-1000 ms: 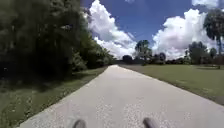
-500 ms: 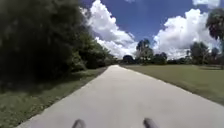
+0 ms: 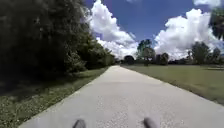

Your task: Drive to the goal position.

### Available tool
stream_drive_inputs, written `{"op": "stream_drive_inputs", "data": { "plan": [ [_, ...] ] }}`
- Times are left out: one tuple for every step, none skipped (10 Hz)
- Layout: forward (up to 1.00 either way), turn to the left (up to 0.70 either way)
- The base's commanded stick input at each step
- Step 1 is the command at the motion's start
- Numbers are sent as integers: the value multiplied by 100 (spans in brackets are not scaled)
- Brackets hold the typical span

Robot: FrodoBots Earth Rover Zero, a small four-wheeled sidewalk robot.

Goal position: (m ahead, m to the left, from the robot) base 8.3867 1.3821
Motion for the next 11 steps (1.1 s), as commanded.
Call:
{"op": "stream_drive_inputs", "data": {
  "plan": [
    [70, 2],
    [70, 2],
    [70, 2],
    [70, 2],
    [70, 2],
    [70, 2],
    [70, 2],
    [70, 2],
    [70, 2],
    [70, 2],
    [70, 2]
  ]
}}
